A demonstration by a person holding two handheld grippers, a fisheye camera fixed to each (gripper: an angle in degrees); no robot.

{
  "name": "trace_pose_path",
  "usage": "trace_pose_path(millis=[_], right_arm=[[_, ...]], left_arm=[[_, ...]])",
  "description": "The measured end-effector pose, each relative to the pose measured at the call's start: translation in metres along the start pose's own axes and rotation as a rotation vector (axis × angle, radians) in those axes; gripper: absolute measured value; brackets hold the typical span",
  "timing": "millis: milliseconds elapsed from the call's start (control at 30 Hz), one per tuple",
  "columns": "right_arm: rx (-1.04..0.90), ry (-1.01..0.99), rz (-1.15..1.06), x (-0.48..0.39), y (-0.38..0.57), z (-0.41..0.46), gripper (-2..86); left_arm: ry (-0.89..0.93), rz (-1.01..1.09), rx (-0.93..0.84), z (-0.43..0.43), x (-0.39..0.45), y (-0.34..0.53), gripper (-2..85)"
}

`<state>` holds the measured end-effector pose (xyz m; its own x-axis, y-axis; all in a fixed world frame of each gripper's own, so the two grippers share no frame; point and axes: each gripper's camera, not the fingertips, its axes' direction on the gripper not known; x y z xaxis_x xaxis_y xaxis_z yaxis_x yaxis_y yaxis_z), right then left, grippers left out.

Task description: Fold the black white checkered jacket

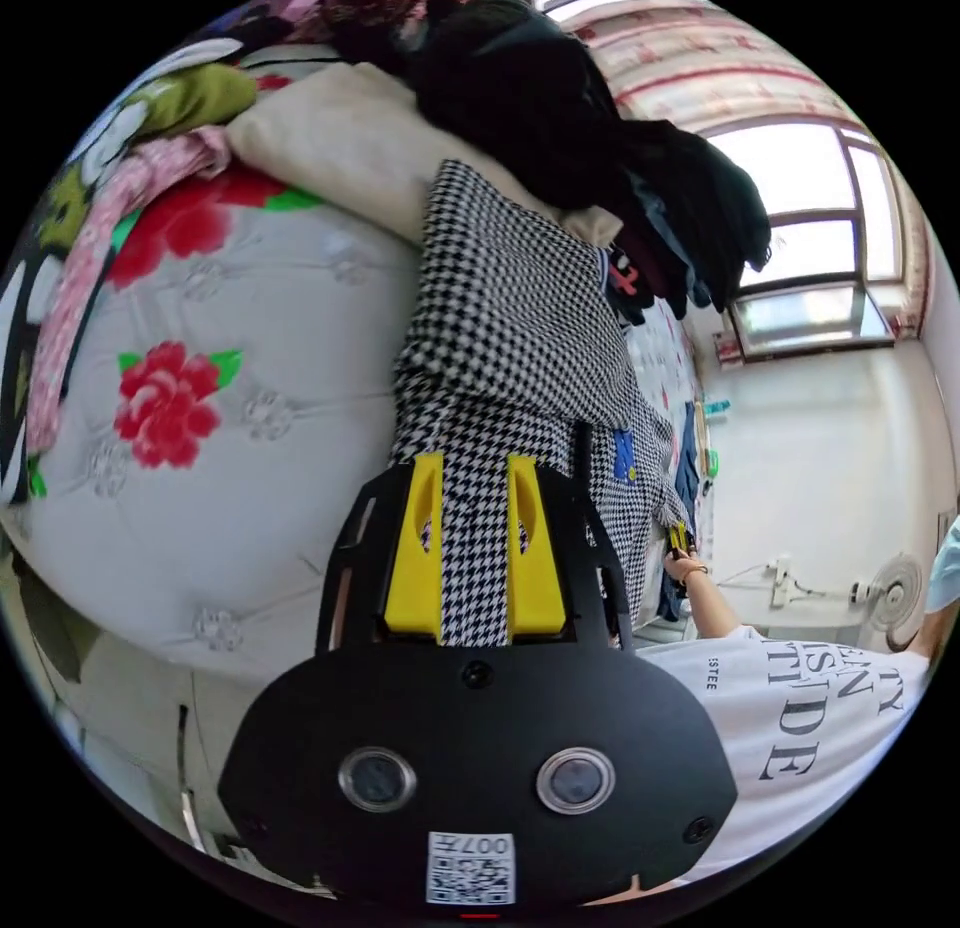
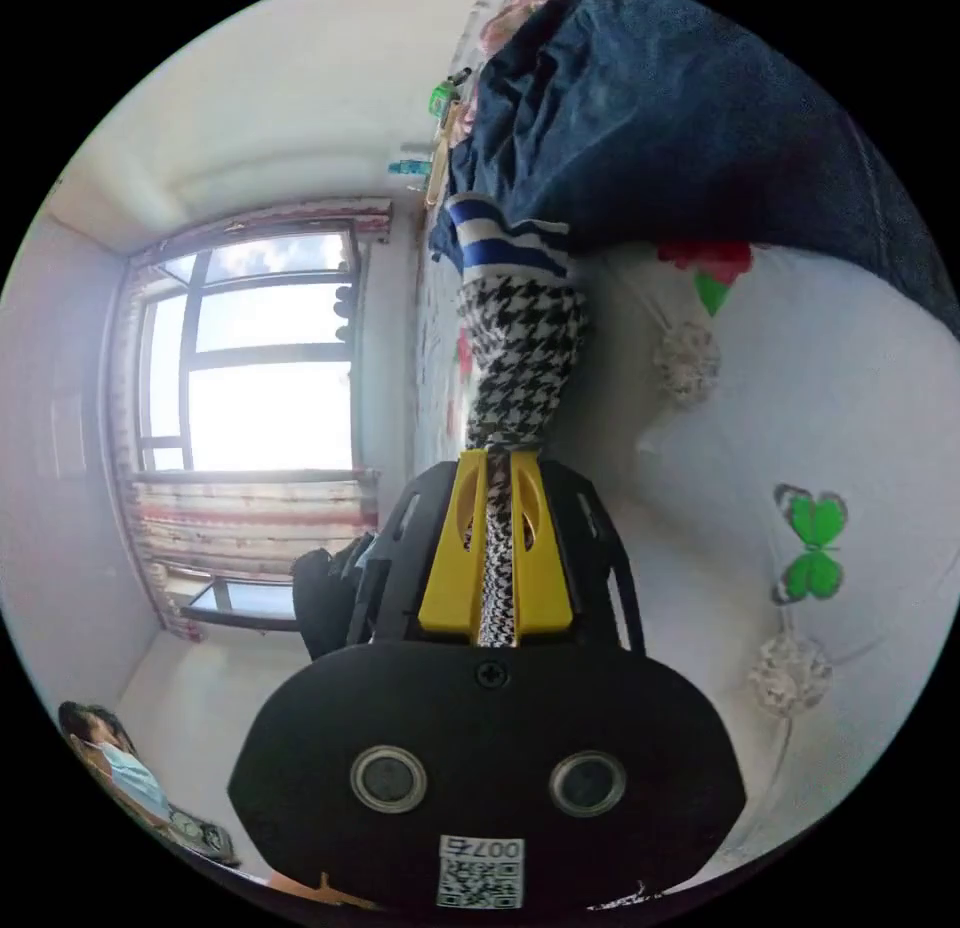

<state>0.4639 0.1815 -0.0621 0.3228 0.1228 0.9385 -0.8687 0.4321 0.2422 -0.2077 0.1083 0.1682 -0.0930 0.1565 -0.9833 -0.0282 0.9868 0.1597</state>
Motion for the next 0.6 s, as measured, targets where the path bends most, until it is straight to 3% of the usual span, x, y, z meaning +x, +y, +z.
trace_pose_path(millis=[100, 200, 267, 367, 500, 567, 600], right_arm=[[-0.079, -0.082, -0.296, -0.096, 0.015, 0.035, 0.9], [-0.323, -0.199, -0.767, -0.223, 0.086, 0.078, 0.6], [-0.509, -0.232, -1.17, -0.302, 0.197, 0.103, 0.8], [-0.713, -0.221, -1.501, -0.324, 0.347, 0.129, 1.8], [-1.108, -0.157, -1.587, -0.262, 0.495, 0.169, 3.7], [-1.403, 0.035, -1.466, -0.2, 0.553, 0.193, 5.1], [-1.432, 0.059, -1.438, -0.188, 0.559, 0.193, 5.3]], left_arm=[[-0.031, -0.035, 0.036, -0.011, -0.005, 0.019, 8.7], [-0.036, -0.053, 0.046, -0.016, -0.006, 0.031, 8.6], [-0.029, -0.057, 0.045, -0.017, -0.008, 0.036, 8.7], [-0.02, -0.064, 0.066, -0.021, -0.011, 0.045, 8.6], [0.016, -0.068, 0.067, -0.024, -0.016, 0.06, 8.5], [0.023, -0.061, 0.056, -0.024, -0.018, 0.066, 8.5], [0.028, -0.053, 0.043, -0.024, -0.02, 0.071, 8.6]])
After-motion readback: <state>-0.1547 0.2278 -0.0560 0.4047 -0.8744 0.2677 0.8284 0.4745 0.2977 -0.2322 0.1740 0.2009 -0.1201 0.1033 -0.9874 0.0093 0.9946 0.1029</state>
